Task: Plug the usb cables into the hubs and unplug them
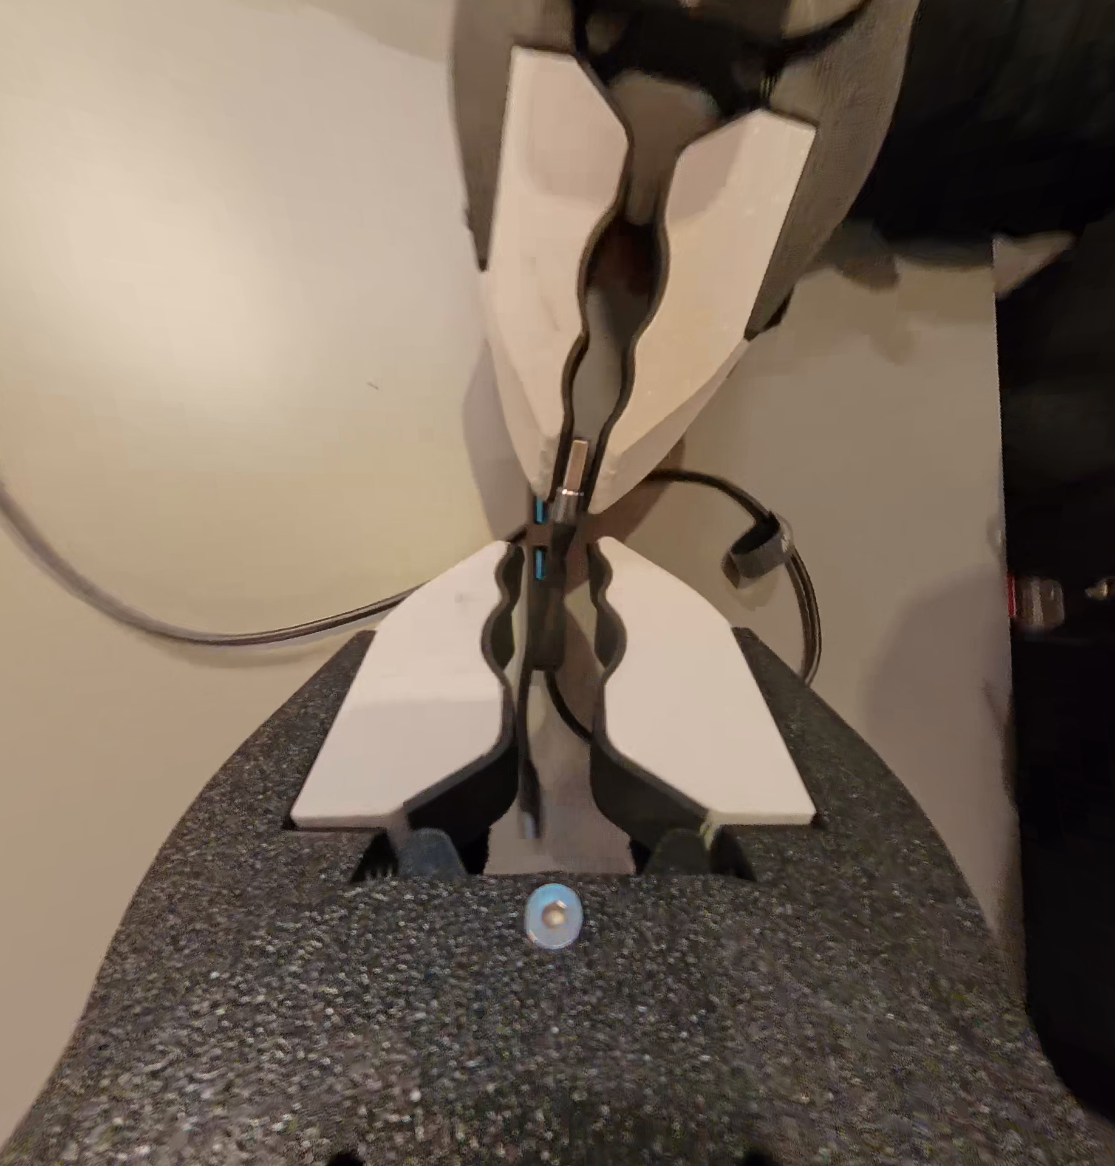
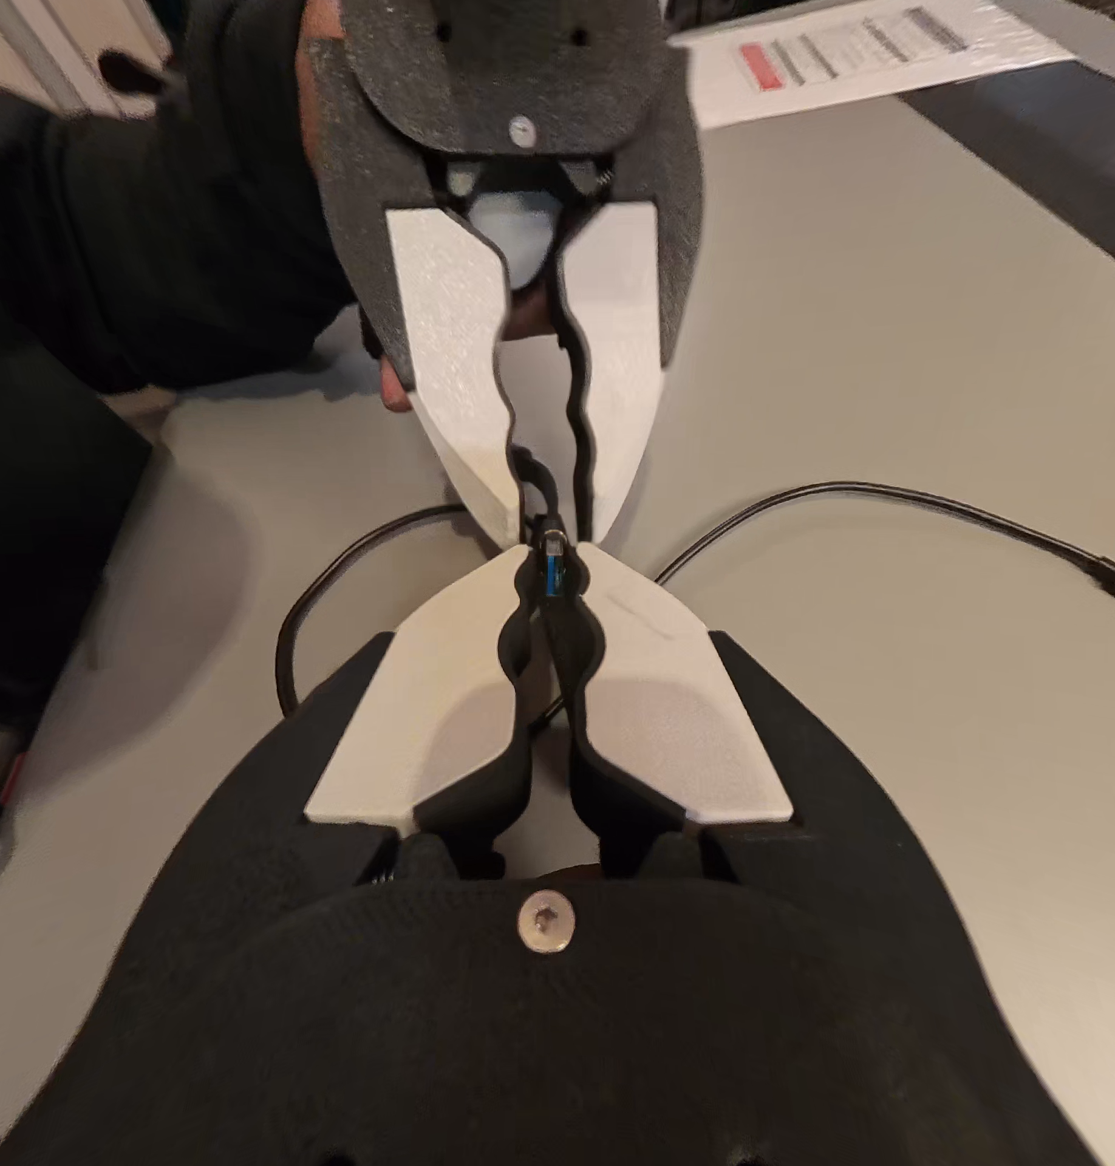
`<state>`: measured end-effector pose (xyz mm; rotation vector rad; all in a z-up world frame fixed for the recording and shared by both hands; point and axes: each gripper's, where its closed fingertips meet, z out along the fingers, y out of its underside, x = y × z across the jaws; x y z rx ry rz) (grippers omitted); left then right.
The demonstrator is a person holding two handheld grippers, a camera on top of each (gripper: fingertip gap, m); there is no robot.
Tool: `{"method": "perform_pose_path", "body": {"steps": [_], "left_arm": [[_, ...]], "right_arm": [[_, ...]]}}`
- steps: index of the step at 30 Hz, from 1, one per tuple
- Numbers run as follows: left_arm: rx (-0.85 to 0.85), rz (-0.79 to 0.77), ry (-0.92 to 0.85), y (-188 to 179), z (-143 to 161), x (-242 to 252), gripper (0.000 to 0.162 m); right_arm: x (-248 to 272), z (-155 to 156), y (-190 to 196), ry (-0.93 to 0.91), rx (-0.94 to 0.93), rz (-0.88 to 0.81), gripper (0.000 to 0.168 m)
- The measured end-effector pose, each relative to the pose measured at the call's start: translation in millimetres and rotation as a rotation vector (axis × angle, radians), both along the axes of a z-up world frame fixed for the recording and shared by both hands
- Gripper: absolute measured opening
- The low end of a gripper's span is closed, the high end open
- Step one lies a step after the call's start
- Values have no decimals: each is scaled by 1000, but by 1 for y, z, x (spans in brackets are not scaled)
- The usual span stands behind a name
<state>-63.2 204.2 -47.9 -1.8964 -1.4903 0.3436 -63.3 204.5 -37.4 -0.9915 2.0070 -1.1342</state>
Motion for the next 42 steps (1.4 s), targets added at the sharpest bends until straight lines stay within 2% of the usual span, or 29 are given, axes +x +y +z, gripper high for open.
{"method": "perform_pose_path", "body": {"steps": [1, 4, 6, 9, 12, 14, 18, 22, 26, 31, 33, 36, 42], "left_arm": [[6, 59, 54, -7, 10, -2, 22], [94, 196, 251, -15, 50, -2, 24], [200, 206, 342, -6, 68, 3, 19], [390, 200, 345, 10, 62, 1, 18], [506, 275, 328, 8, 41, -12, 20], [575, 314, 365, 9, 39, -20, 20], [656, 448, 610, -14, 61, -31, 24], [742, 483, 770, -28, 78, -27, 20], [733, 467, 777, -30, 76, -24, 4], [688, 440, 772, -34, 79, -17, 5], [686, 438, 772, -35, 79, -16, 5], [676, 422, 764, -35, 79, -14, 5], [606, 403, 729, -32, 74, -15, 4]], "right_arm": [[-4, 3, -3, -29, 1, -21, 6], [-14, 15, -12, -121, 4, -84, 6], [-19, 24, -17, -183, -2, -125, 7], [-25, 39, -24, -300, -15, -183, 7], [-31, 59, -27, -468, -37, -213, 7], [-35, 72, -26, -580, -52, -216, 6], [-32, 76, -23, -689, -20, -183, 6], [-23, 67, -24, -670, 5, -172, 6], [-18, 55, -27, -640, 56, -184, 7], [-20, 48, -27, -545, 77, -187, 10], [-19, 48, -26, -548, 69, -180, 3], [-16, 48, -25, -569, 82, -172, 3], [-17, 45, -24, -540, 95, -162, 15]]}}
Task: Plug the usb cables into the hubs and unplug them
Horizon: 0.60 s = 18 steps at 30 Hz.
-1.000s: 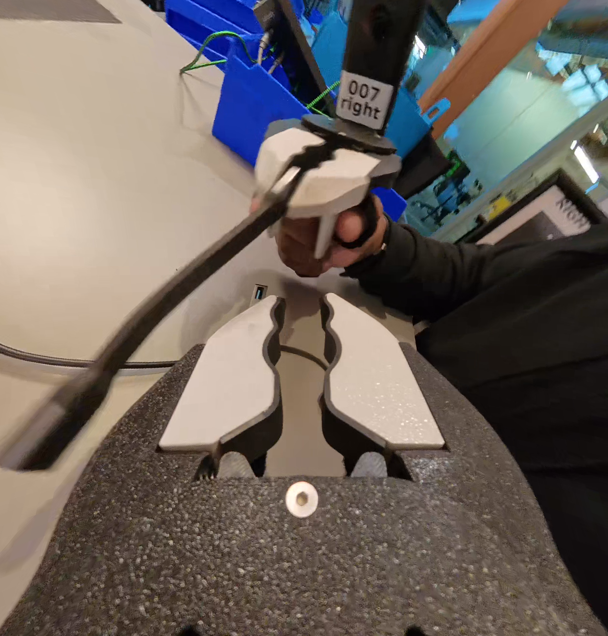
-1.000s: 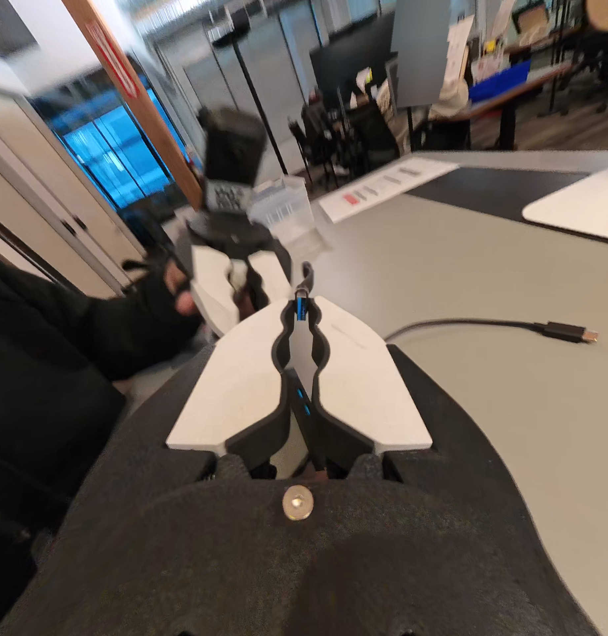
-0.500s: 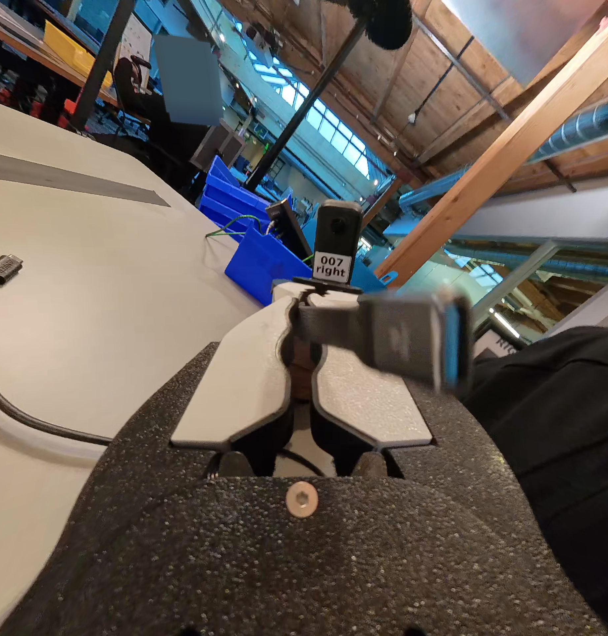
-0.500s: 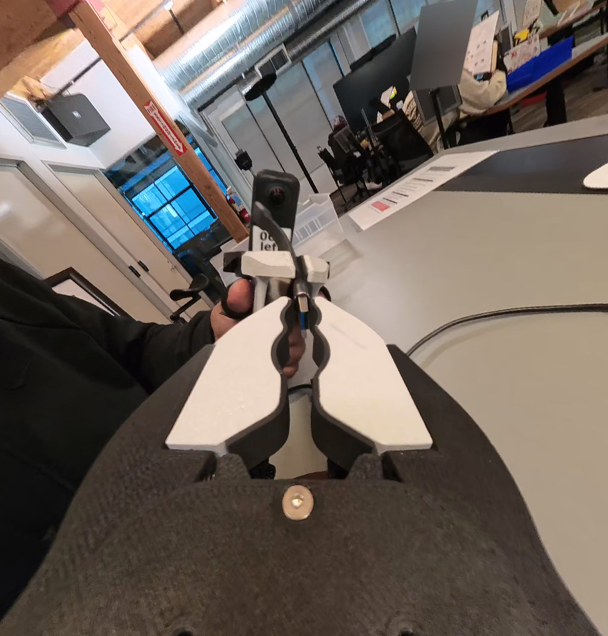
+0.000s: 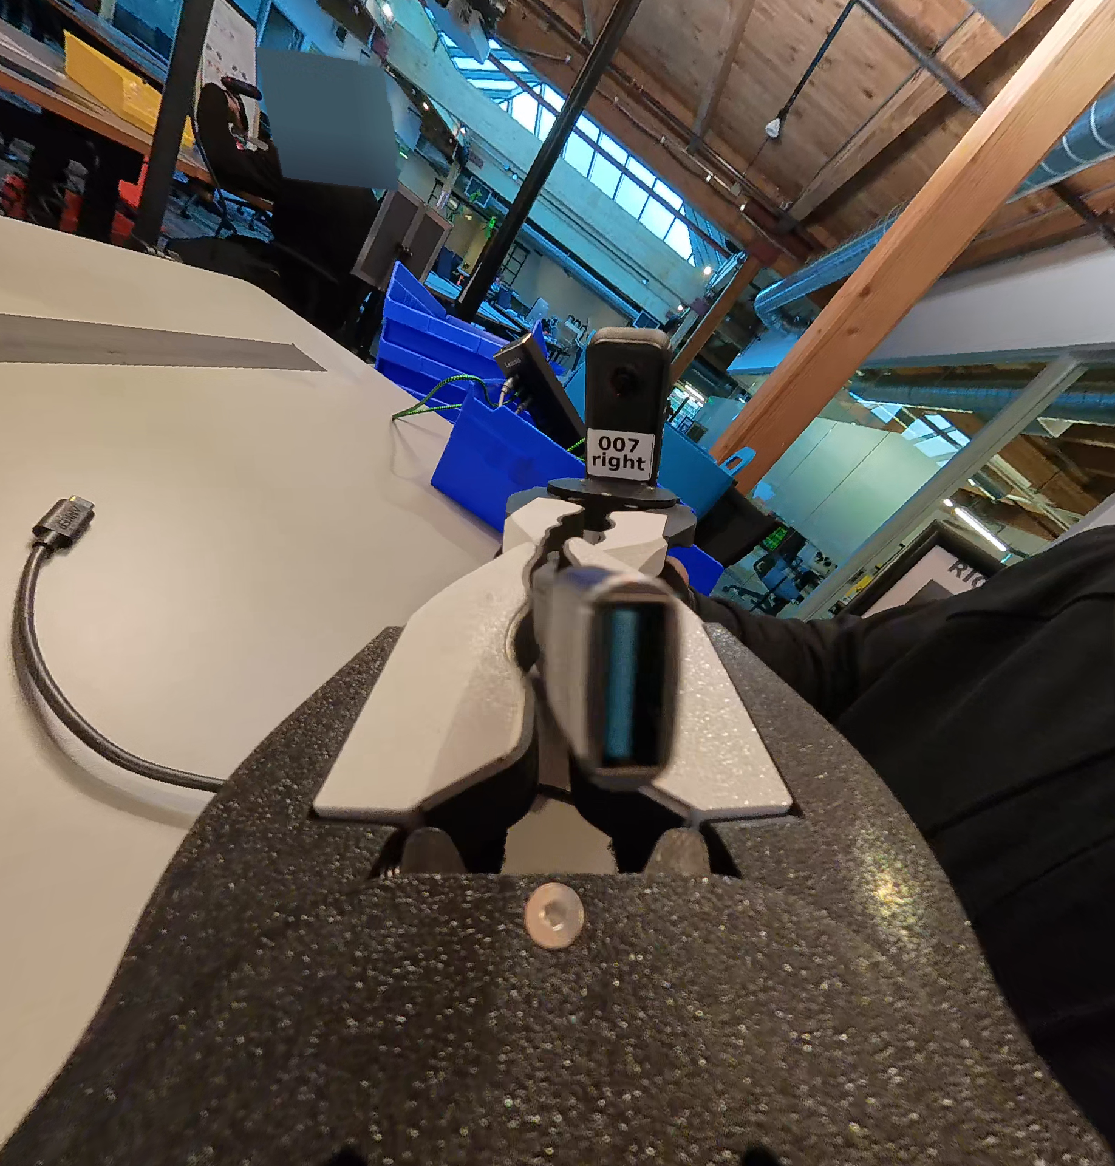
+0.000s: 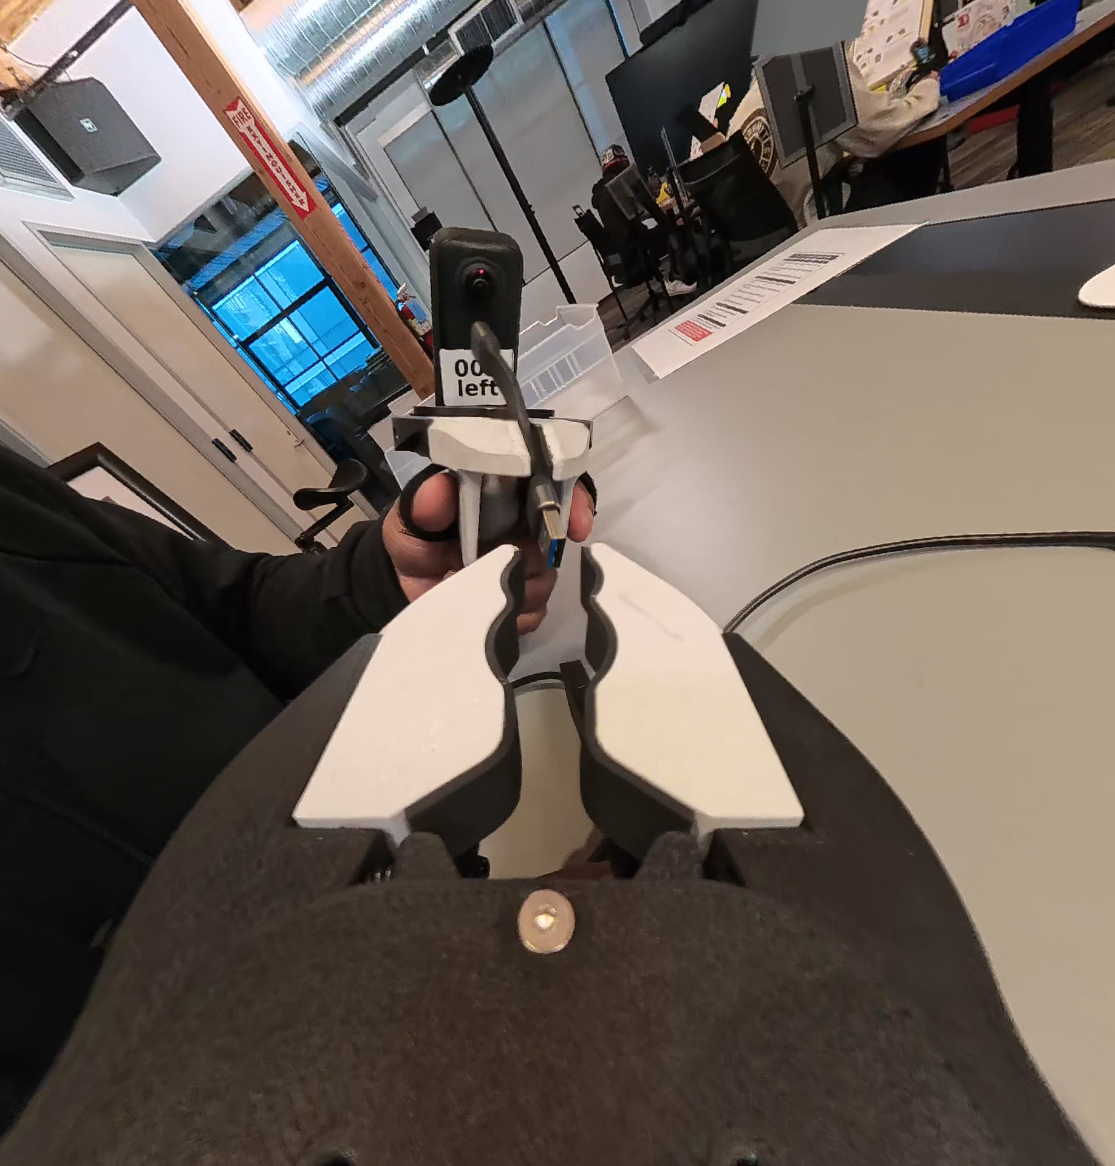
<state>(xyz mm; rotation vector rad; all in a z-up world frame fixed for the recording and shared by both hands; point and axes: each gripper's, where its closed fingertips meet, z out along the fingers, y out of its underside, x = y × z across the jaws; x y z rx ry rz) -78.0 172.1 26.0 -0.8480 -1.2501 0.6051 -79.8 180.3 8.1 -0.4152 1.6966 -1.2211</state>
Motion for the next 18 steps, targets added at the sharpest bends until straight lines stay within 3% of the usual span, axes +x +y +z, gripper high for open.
{"method": "perform_pose_path", "body": {"steps": [7, 10, 18], "left_arm": [[-47, -43, -44, 6, -4, 1, 5], [-63, -79, -81, 11, -8, -1, 18], [-92, -90, -99, 16, -15, -4, 10]], "right_arm": [[6, -2, 5, 35, -10, 34, 4], [7, 0, 5, 21, -30, 29, 3], [6, -1, 5, 14, -14, 37, 3]]}}
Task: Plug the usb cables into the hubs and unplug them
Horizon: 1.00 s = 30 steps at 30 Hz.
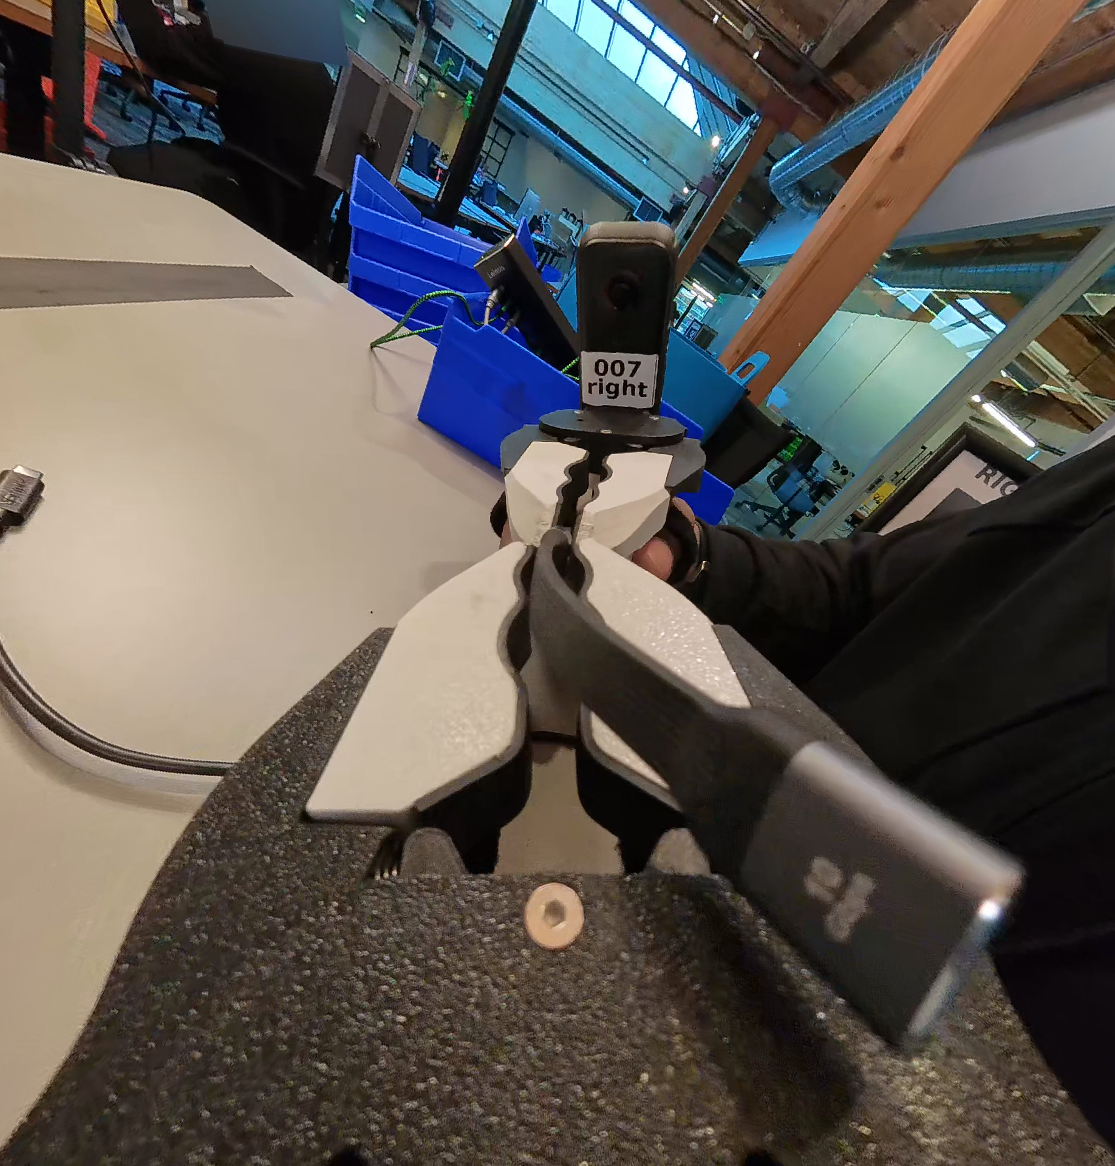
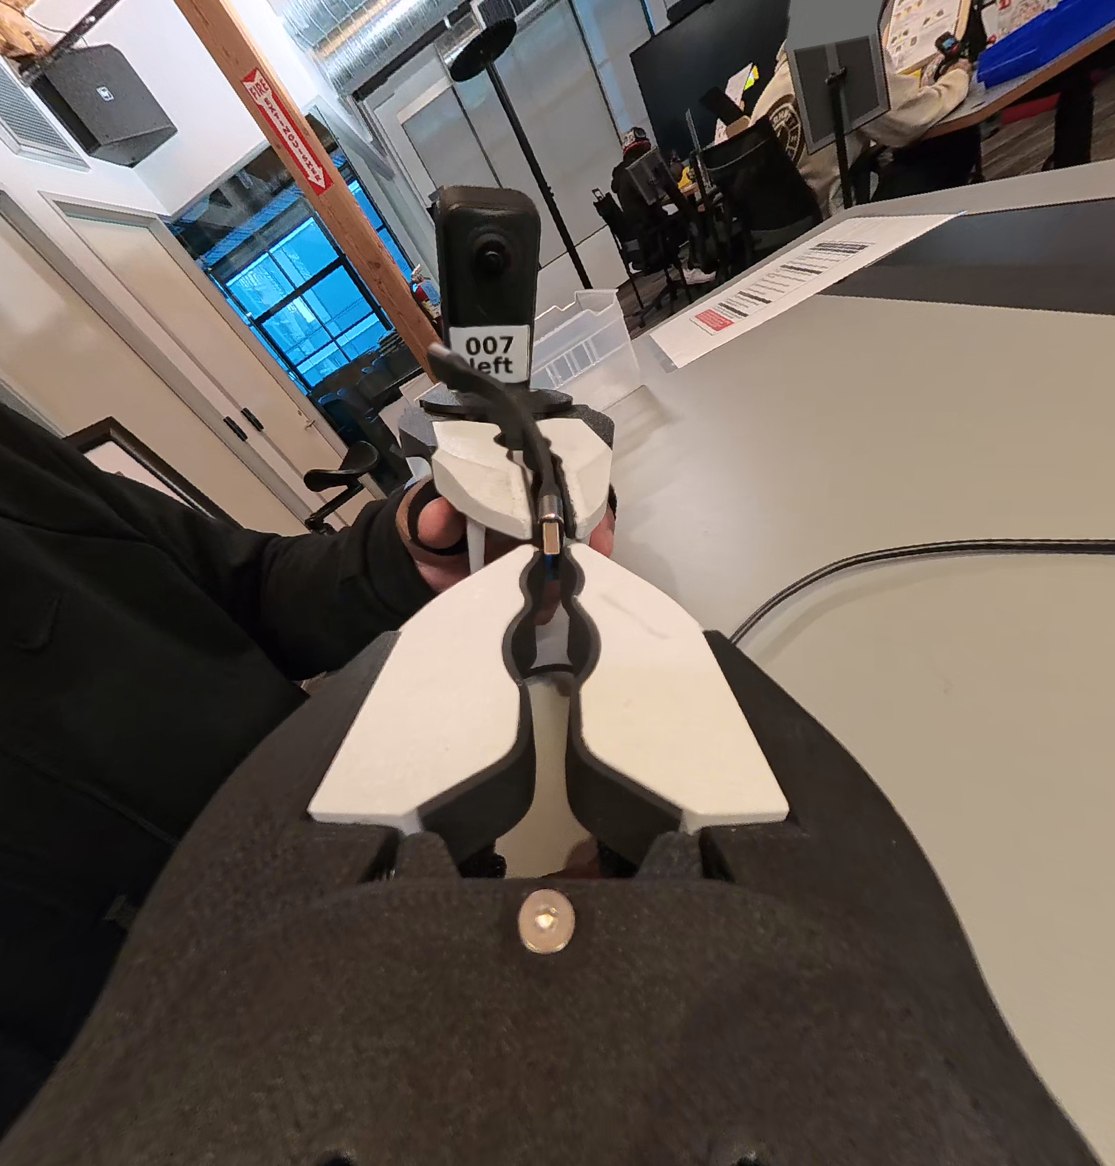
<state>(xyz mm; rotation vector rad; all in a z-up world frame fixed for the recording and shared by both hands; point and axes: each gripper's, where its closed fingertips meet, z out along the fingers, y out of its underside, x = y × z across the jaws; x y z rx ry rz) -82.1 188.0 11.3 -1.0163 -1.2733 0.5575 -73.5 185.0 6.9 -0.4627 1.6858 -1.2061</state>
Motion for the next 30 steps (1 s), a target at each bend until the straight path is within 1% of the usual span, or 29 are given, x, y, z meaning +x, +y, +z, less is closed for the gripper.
{"method": "perform_pose_path", "body": {"steps": [1, 2, 5, 6, 9, 10, 13, 15, 16, 18, 21, 25, 27, 30], "left_arm": [[-7, -3, 3, 1, 0, 0, 10], [-17, -5, 6, 1, -1, 0, 5], [-36, -26, -22, 3, -6, 2, 8], [-45, -22, -41, 2, -9, 2, 8], [-110, -5, -142, -3, -25, 3, 7], [-138, -10, -179, -3, -31, 3, 7], [-191, -34, -282, -1, -49, 4, 7], [-193, -53, -309, 2, -55, 4, 7], [-189, -63, -312, 4, -56, 3, 7], [-186, -72, -316, 6, -58, 3, 7], [-192, -82, -315, 8, -60, 2, 7], [-207, -104, -317, 11, -62, 3, 7], [-223, -102, -307, 11, -61, 3, 7], [-188, -118, -255, 12, -51, 5, 7]], "right_arm": [[0, 0, 0, -1, 5, 6, 3], [1, -1, 1, 0, 10, 15, 4], [0, -5, 4, 51, 34, 38, 5], [-3, -9, 3, 99, 40, 24, 9], [-19, -30, 4, 309, 76, 21, 40], [-26, -38, 5, 365, 97, 20, 46], [-43, -66, 13, 503, 196, 27, 52], [-51, -89, 21, 614, 261, 58, 57], [-51, -97, 26, 642, 282, 85, 57], [-45, -100, 31, 651, 270, 130, 47], [-34, -105, 39, 694, 232, 198, 15], [-26, -99, 38, 662, 185, 220, 12], [-24, -89, 38, 599, 154, 230, 11], [-23, -72, 34, 502, 117, 214, 10]]}}
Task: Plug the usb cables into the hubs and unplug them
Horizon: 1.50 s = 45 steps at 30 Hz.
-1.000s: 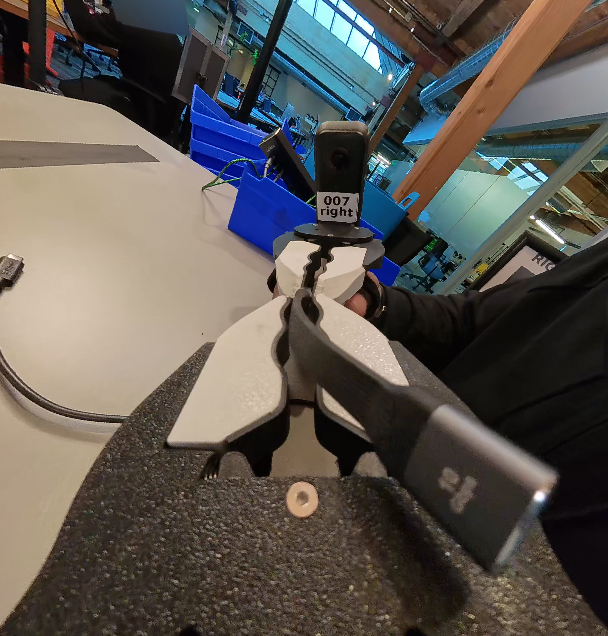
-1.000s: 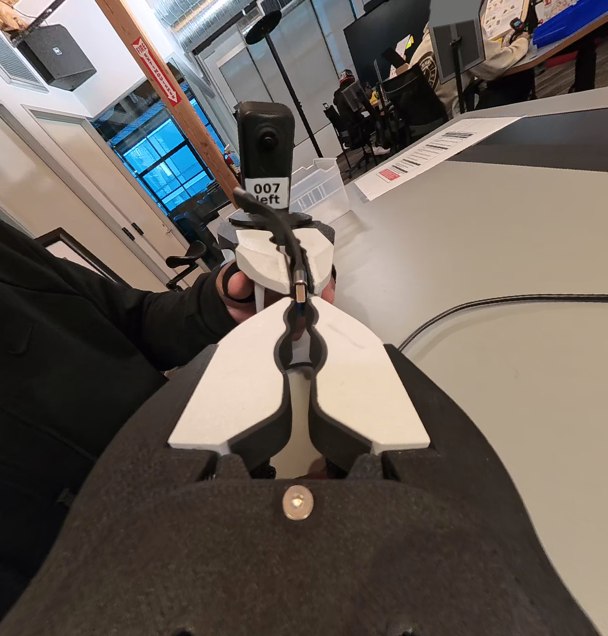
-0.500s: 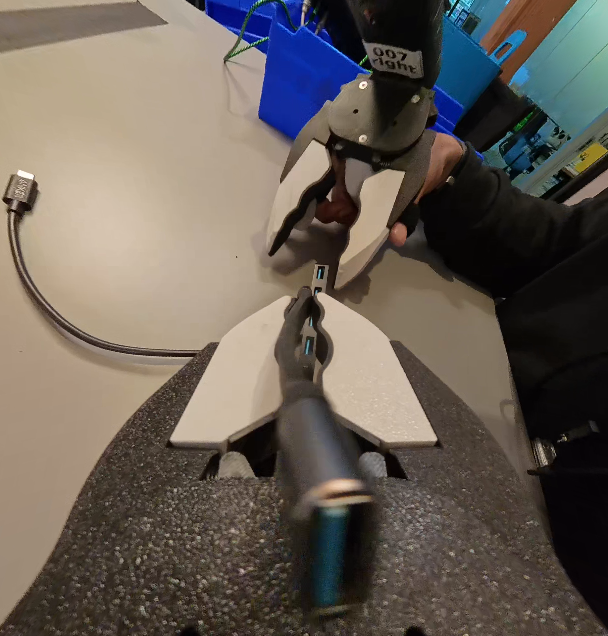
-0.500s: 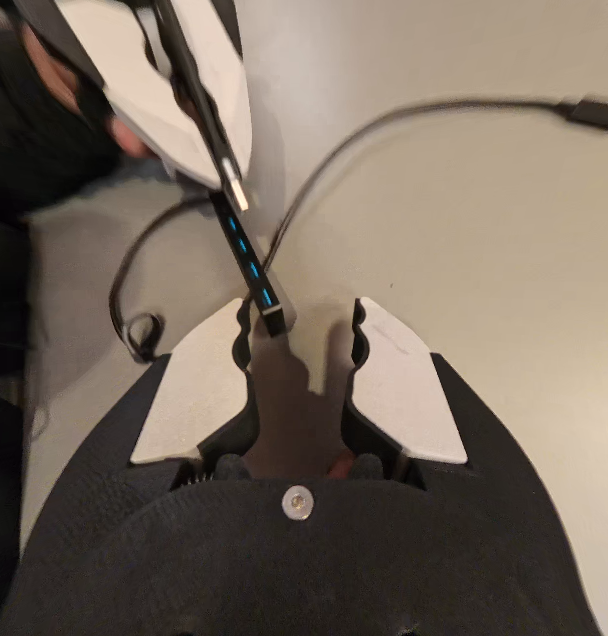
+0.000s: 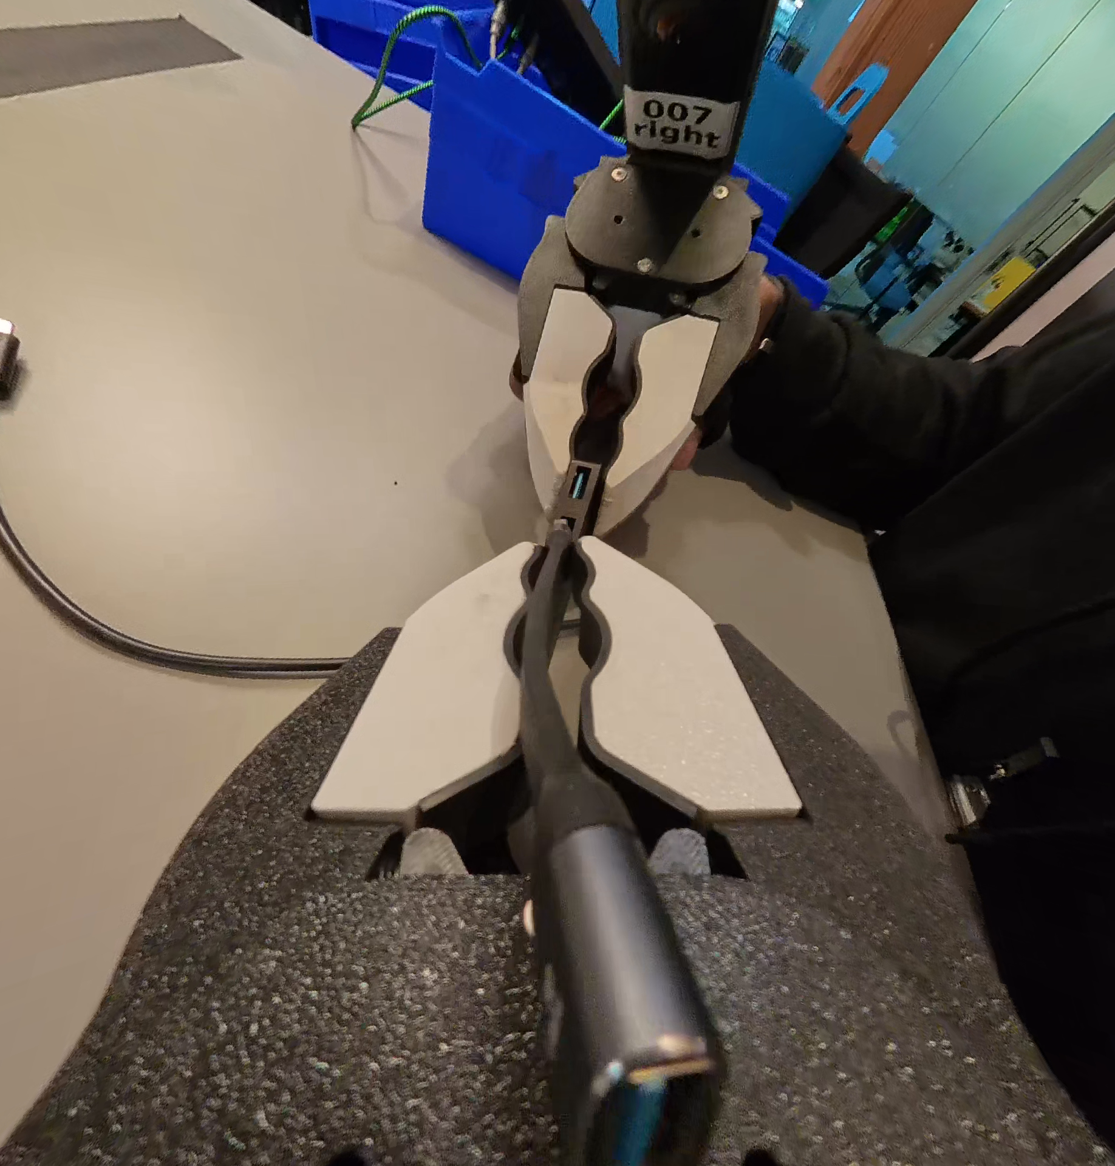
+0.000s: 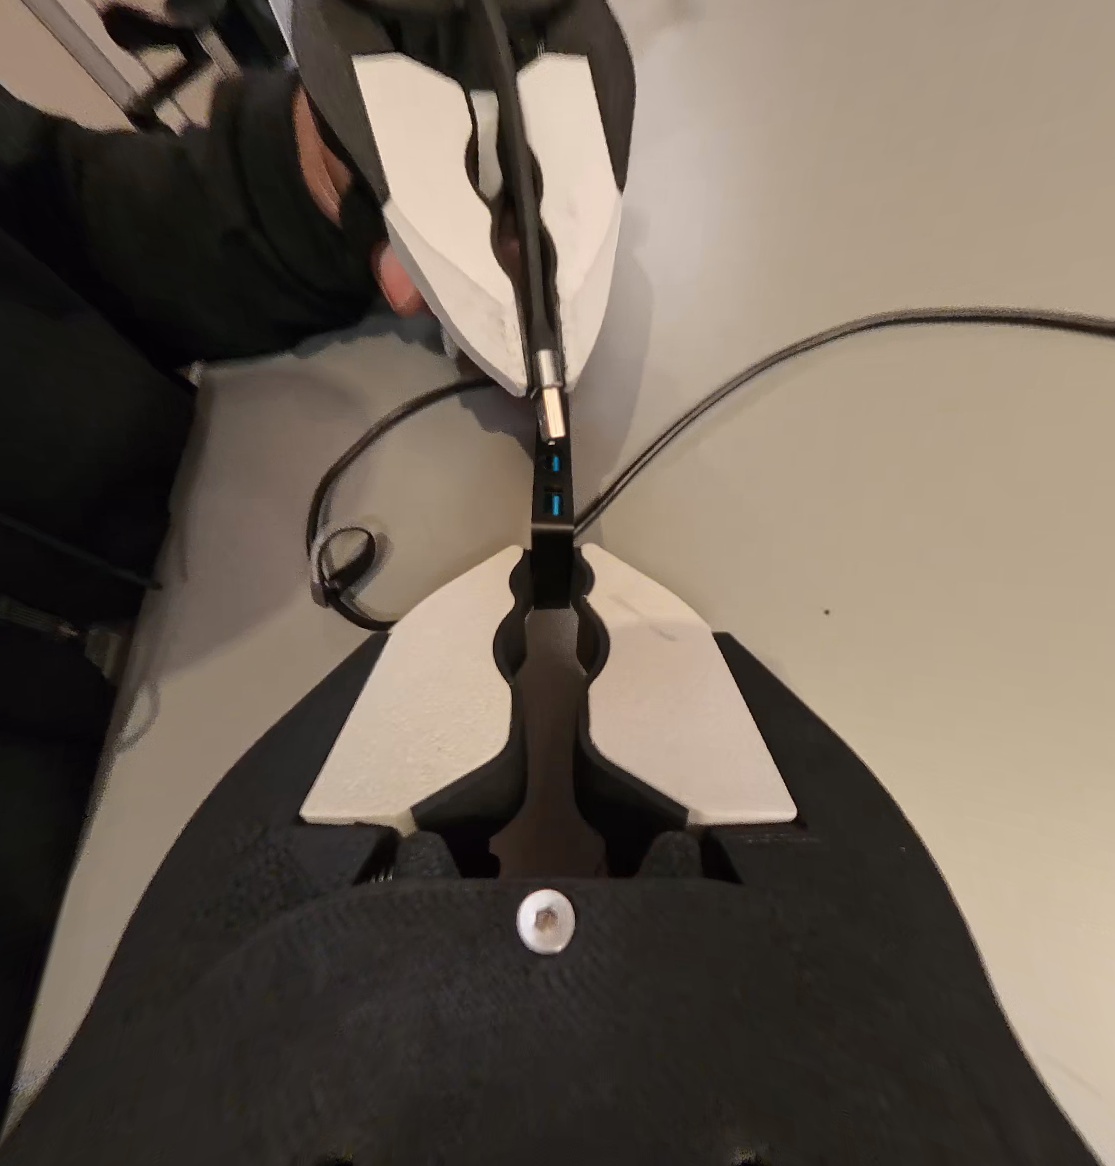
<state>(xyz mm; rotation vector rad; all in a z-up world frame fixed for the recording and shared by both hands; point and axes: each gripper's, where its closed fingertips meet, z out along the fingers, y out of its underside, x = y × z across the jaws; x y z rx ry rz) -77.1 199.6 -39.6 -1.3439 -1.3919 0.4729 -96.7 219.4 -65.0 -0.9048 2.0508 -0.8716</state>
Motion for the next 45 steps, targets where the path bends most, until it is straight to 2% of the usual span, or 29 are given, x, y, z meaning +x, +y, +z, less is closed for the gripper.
{"method": "perform_pose_path", "body": {"steps": [9, 17, 24, 29, 37, 42, 45], "left_arm": [[-21, -35, 106, 5, 25, 6, 7], [23, -17, 89, 4, 19, 9, 7], [91, -4, 53, 3, 10, 8, 8], [161, -49, -5, 16, -2, 5, 7], [140, -113, -28, 29, -3, 6, 6], [147, -133, -42, 32, -4, 8, 7], [152, -133, -43, 32, -4, 8, 7]], "right_arm": [[4, 58, -7, -331, -98, -13, 9], [12, 53, -15, -299, -96, -71, 9], [18, 37, -19, -251, -10, -105, 12], [33, 8, -2, -127, 128, -15, 17], [32, 8, 14, -130, 194, 62, 12], [21, -6, 25, -52, 259, 75, 26], [28, -10, 36, -46, 277, 132, 17]]}}
